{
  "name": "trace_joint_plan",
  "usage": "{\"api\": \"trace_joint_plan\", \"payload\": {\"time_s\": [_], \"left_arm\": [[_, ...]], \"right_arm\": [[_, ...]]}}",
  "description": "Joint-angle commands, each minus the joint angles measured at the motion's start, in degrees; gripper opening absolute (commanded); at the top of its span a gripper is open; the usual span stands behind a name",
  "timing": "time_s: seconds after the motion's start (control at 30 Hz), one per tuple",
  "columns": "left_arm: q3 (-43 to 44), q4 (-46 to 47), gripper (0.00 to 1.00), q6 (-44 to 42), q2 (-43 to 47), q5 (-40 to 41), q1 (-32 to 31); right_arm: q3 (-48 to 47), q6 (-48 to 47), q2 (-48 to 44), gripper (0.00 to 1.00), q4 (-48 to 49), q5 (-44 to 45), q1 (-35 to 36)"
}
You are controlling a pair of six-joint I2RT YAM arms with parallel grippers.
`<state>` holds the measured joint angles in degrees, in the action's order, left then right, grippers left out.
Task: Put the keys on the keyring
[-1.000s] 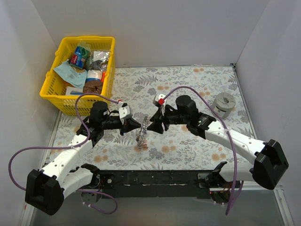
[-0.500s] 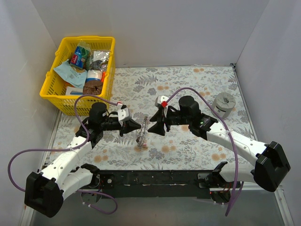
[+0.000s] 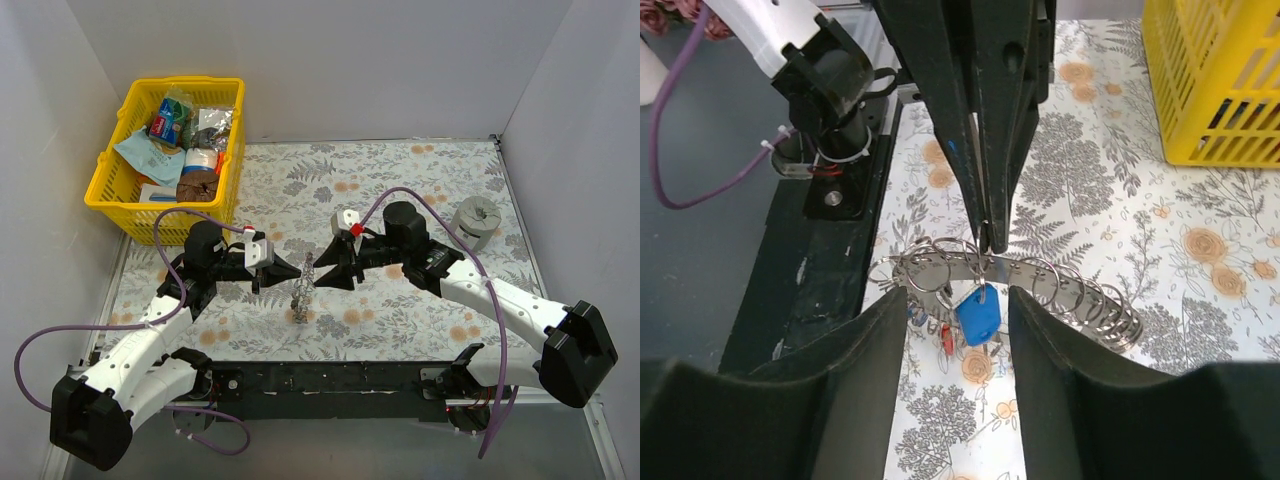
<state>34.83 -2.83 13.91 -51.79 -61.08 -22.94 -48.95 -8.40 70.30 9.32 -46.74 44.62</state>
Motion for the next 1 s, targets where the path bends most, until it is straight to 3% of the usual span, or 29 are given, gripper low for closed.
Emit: {"api": "trace_joint_plan", "payload": {"time_s": [0.0, 0.2, 0.97], "left_arm": [[0.1, 2.6, 0.0, -0.9, 1.4, -2.8, 0.3], [0.1, 2.5, 0.0, -0.2, 1.4, -3.2, 0.3], [-0.1, 4.6, 0.0, 1.4, 1.5, -3.2, 0.3]], "right_arm": [[-1.3, 1.3, -0.3, 0.5, 5.3, -4.8, -0.2], [1.7, 7.9, -0.7, 0.45, 14.6, -2.9, -0.1], [2.5, 10.3, 3.4, 0.5, 16.7, -1.8, 1.5]]}}
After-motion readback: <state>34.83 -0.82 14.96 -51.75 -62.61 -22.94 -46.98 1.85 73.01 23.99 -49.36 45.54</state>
